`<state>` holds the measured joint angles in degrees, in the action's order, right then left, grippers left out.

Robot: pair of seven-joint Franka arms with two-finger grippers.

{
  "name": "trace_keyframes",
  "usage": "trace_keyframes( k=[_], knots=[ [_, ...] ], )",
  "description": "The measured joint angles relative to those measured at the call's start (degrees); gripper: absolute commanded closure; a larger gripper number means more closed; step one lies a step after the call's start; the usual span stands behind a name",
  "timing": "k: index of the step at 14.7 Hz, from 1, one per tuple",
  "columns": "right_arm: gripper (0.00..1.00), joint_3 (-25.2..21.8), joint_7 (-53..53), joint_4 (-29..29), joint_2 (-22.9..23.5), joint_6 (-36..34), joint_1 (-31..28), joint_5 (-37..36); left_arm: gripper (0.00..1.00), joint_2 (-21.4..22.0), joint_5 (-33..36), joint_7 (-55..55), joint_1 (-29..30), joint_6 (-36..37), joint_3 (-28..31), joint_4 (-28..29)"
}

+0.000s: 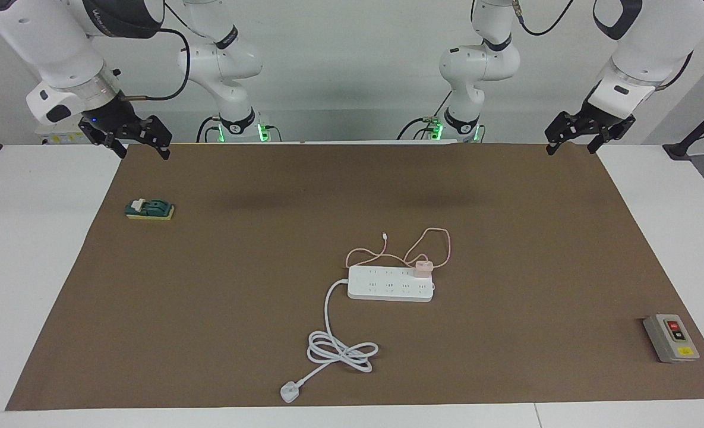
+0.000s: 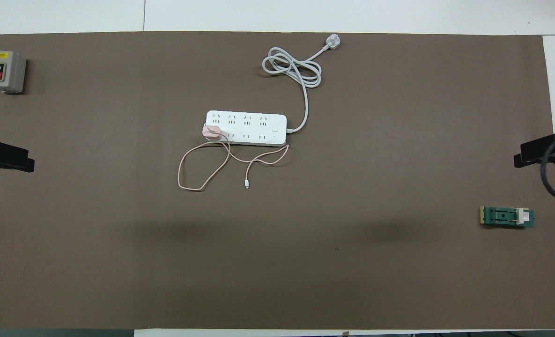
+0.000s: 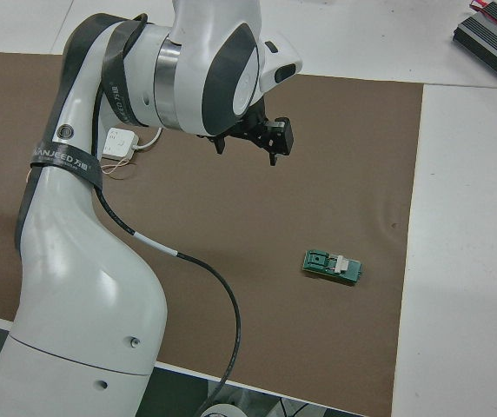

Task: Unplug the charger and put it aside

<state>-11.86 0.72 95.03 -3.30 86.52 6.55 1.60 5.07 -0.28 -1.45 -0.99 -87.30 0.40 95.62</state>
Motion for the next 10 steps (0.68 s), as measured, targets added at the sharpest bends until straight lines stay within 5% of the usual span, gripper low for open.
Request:
trace_keyframes(
  k=[3, 8, 10],
  knots=[
    [0.0, 0.0, 0.0, 0.0, 0.0, 1.57, -0.01, 0.0, 0.0, 0.0, 0.0, 2.51, 0.01, -0.07, 0.08, 0.01],
    [0.0, -0.22, 0.54, 0.21, 0.0, 2.1, -0.63, 0.01, 0.0, -0.05, 0.0, 21.5, -1.18, -5.19, -0.9, 1.07],
    [0.0, 0.08, 9.61, 1.0, 0.0, 3.99, 0.64, 0.42, 0.0, -0.52, 0.0, 30.74, -2.93, -7.74, -1.07, 1.83]
  ],
)
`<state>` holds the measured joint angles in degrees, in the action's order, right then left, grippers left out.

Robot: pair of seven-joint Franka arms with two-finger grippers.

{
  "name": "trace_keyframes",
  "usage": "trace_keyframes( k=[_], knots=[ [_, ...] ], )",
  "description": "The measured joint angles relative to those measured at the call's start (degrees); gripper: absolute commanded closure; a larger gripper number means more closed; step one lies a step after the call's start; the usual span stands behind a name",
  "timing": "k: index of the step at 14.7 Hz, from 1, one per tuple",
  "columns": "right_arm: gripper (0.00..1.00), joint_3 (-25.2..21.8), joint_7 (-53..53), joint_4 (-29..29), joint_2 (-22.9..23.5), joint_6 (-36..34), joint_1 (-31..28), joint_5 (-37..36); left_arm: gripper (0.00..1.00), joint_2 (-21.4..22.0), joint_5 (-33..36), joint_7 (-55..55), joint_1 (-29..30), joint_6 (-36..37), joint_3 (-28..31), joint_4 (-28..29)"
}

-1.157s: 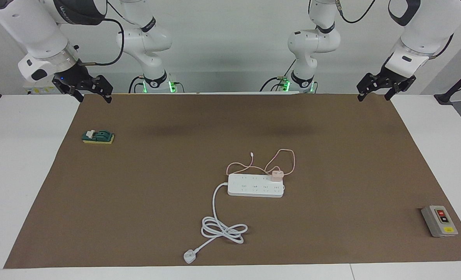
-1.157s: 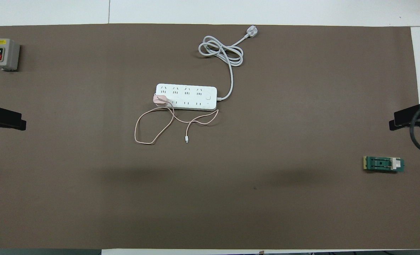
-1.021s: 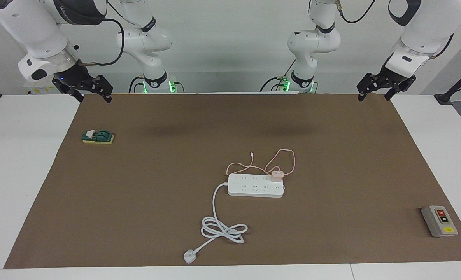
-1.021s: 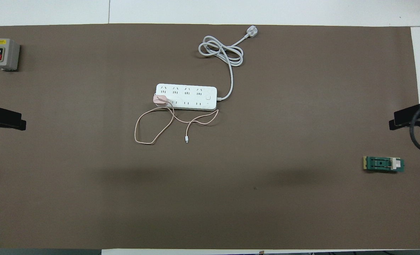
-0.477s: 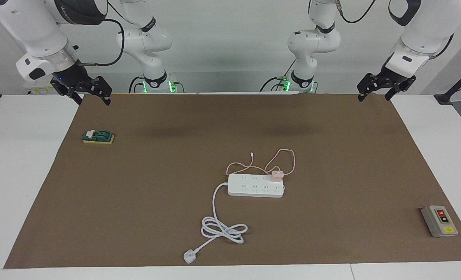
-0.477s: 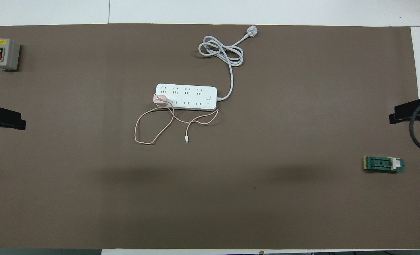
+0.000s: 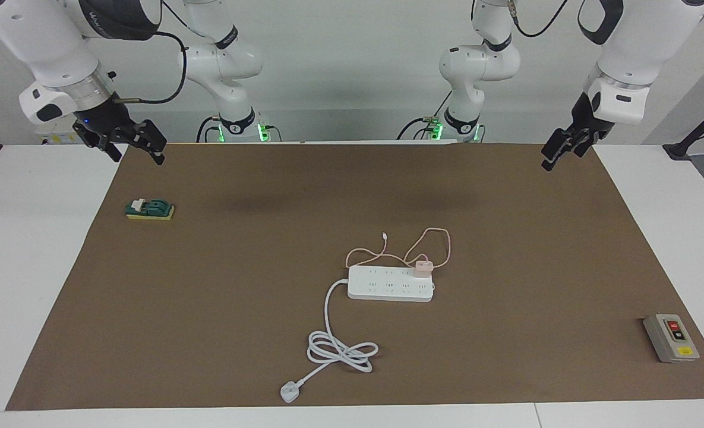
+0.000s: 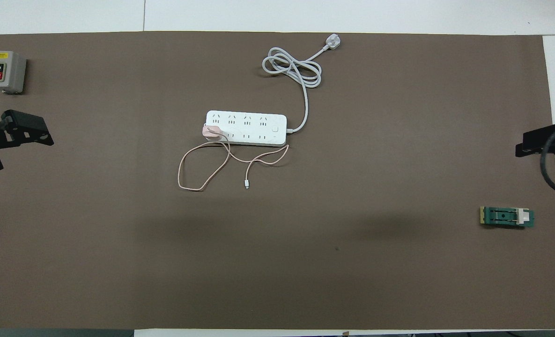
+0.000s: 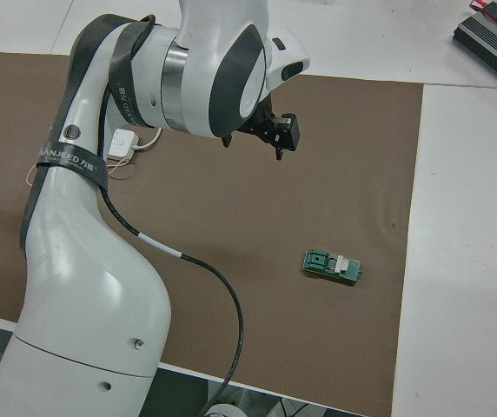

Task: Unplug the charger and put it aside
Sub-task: 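Move the left gripper to the pink charger while the right gripper reaches the strip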

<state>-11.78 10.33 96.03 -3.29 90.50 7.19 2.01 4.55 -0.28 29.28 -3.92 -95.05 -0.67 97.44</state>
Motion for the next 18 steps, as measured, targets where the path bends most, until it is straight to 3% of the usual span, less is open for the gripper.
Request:
trace_keyframes(
  k=[5, 10, 14, 18],
  knots=[
    [0.0, 0.62, 38.79, 2.9, 0.71, 4.92, 7.9, 9.66, 0.0, -3.5, 0.0, 23.46, -3.93, -6.09, -0.1, 1.19],
    [0.0, 0.76, 68.24, 5.67, 5.18, 13.8, 9.88, 21.1, 0.0, -12.62, 2.51, 52.92, -9.94, -9.64, -0.22, -1.62],
    [0.0, 1.02, 83.12, 6.66, 10.11, 24.83, 20.23, 24.77, 0.0, -20.12, 2.79, 68.39, -13.49, -12.12, -0.26, -5.32],
    [0.0, 0.76, 83.89, 6.81, 15.09, 31.1, 21.26, 33.09, 0.0, -23.71, 2.13, 74.3, -15.12, -12.21, -0.26, -9.05]
  ],
)
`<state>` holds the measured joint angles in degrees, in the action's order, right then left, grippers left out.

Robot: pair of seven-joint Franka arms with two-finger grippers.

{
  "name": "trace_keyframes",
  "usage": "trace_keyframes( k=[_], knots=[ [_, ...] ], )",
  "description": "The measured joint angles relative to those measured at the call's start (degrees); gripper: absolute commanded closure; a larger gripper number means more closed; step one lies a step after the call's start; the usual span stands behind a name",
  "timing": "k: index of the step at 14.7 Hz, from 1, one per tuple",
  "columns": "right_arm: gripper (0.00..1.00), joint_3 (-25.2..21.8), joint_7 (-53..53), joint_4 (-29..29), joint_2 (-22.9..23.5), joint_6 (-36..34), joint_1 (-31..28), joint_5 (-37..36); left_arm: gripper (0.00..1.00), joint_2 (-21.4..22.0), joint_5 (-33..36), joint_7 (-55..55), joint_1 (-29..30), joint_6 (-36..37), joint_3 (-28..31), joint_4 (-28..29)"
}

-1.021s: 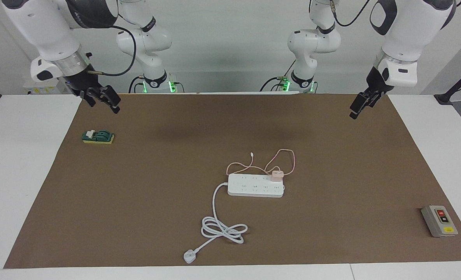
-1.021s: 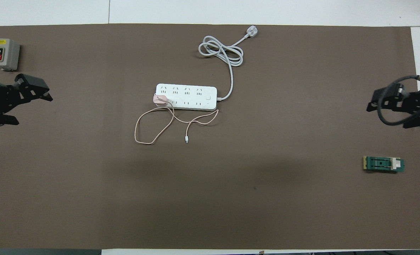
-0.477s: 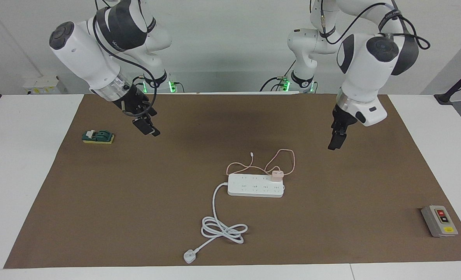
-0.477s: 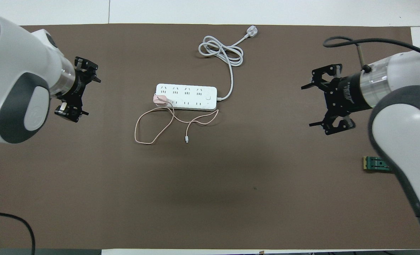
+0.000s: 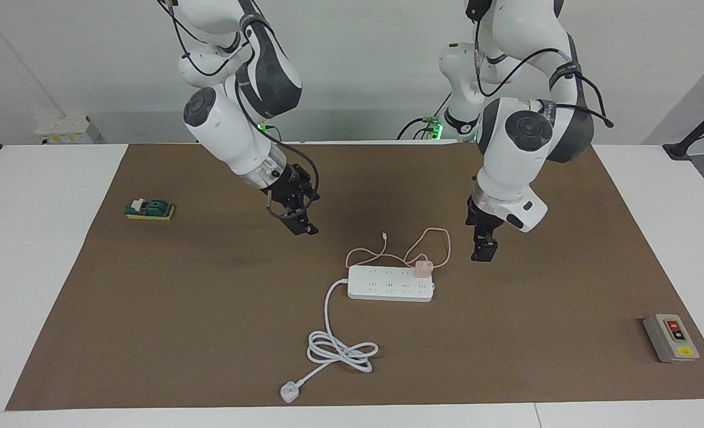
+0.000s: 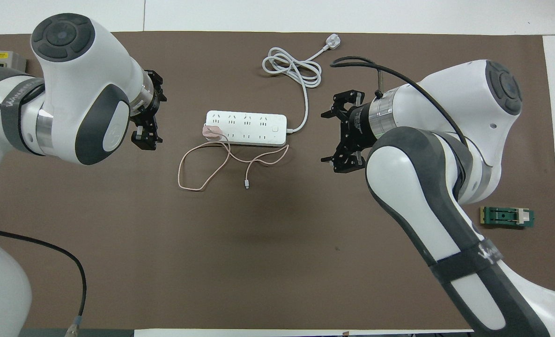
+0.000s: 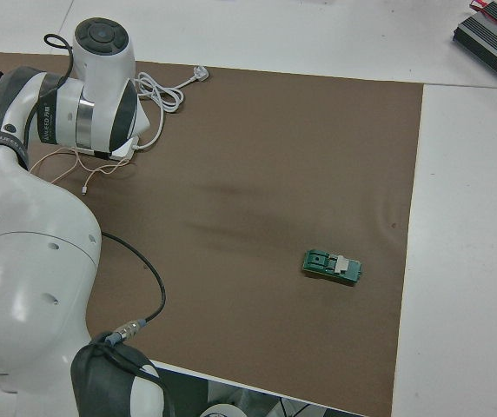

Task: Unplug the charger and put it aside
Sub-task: 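Move the left gripper to the pink charger while the right gripper reaches the strip, then grasp the pink charger with the left gripper while the right gripper holds the strip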

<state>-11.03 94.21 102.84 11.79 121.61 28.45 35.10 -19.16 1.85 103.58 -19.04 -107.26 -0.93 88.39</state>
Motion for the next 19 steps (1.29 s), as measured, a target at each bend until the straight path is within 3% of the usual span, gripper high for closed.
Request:
trace_keyframes(
  k=[4, 9, 15, 19],
  knots=[
    [0.0, 0.13, -6.69, -1.68, 6.36, 4.55, 1.24, 8.75, 0.0, -2.88, -0.71, 3.73, -2.18, -0.22, -0.06, -1.96],
    [0.0, 0.53, -11.17, -6.85, 12.7, 4.55, 1.33, 12.59, 0.0, -9.65, -0.88, 5.19, -3.88, -0.3, -0.02, -7.25],
    [0.0, 0.87, -14.93, -11.22, 17.16, 5.38, 2.86, 12.67, 0.0, -10.49, -1.03, 5.19, -4.22, -2.42, -0.09, -6.84],
    [0.0, 1.1, -15.84, -11.99, 21.46, 9.15, 4.38, 13.2, 0.0, -10.76, -1.06, 5.19, -5.56, -5.96, -0.19, -3.67]
  ],
)
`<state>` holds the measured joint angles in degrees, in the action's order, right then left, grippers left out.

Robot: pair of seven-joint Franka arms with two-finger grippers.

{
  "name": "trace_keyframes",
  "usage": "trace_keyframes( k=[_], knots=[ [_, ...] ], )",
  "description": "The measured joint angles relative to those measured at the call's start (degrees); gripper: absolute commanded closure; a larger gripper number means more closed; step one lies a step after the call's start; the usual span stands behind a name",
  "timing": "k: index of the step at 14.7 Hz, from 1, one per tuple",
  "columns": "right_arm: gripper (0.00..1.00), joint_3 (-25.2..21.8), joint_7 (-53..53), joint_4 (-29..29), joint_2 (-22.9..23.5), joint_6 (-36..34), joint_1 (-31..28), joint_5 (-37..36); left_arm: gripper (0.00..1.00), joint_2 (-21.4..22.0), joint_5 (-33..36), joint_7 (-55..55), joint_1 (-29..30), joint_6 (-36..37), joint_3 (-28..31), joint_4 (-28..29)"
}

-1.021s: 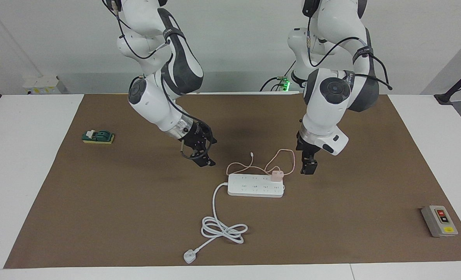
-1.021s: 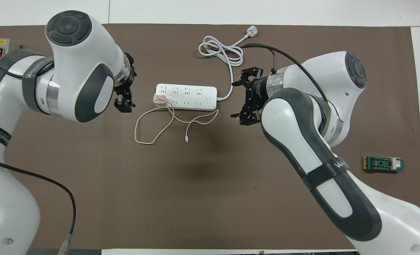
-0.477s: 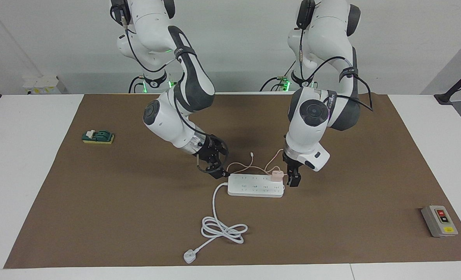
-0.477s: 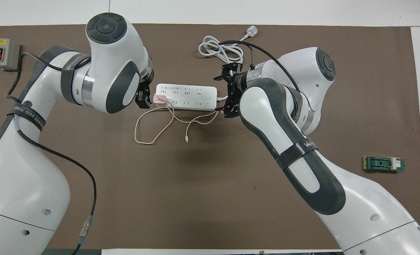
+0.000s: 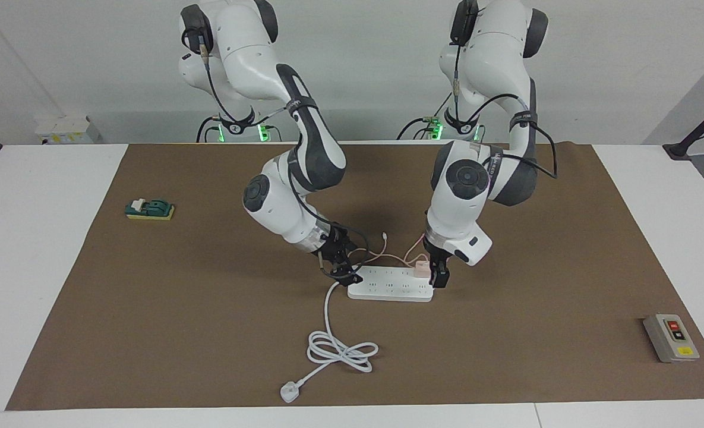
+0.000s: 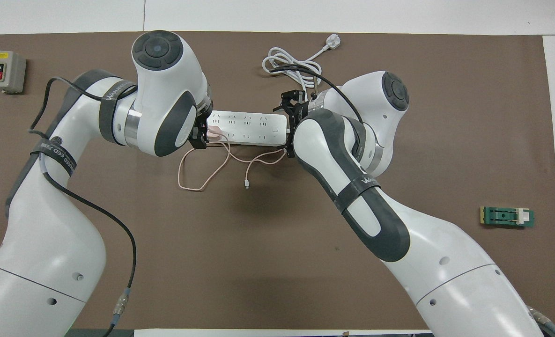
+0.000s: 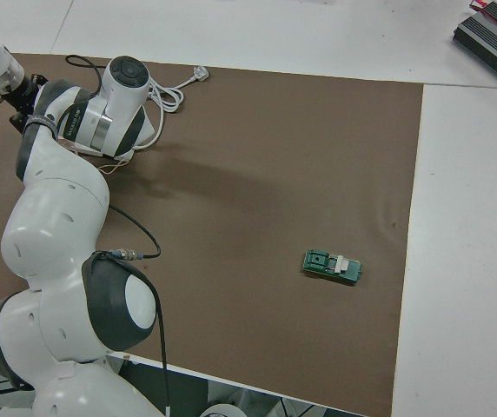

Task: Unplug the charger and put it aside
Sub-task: 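Grasp the pink charger with the left gripper while the right gripper holds the strip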

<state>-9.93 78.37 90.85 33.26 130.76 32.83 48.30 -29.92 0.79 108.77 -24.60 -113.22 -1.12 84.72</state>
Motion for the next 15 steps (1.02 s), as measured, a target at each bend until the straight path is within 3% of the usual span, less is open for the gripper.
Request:
trace_keyframes(
  k=[6, 15],
  knots=[
    [0.0, 0.17, -0.66, 0.04, 2.7, 0.6, -0.24, 4.86, 0.0, 0.3, -0.01, 0.02, -0.73, -4.22, 0.1, 3.78],
    [0.0, 0.3, -5.78, -0.42, 4.52, 2.7, -0.05, 5.57, 0.0, 1.62, -0.01, 0.02, -0.73, -6.61, 0.19, 7.65]
  ],
)
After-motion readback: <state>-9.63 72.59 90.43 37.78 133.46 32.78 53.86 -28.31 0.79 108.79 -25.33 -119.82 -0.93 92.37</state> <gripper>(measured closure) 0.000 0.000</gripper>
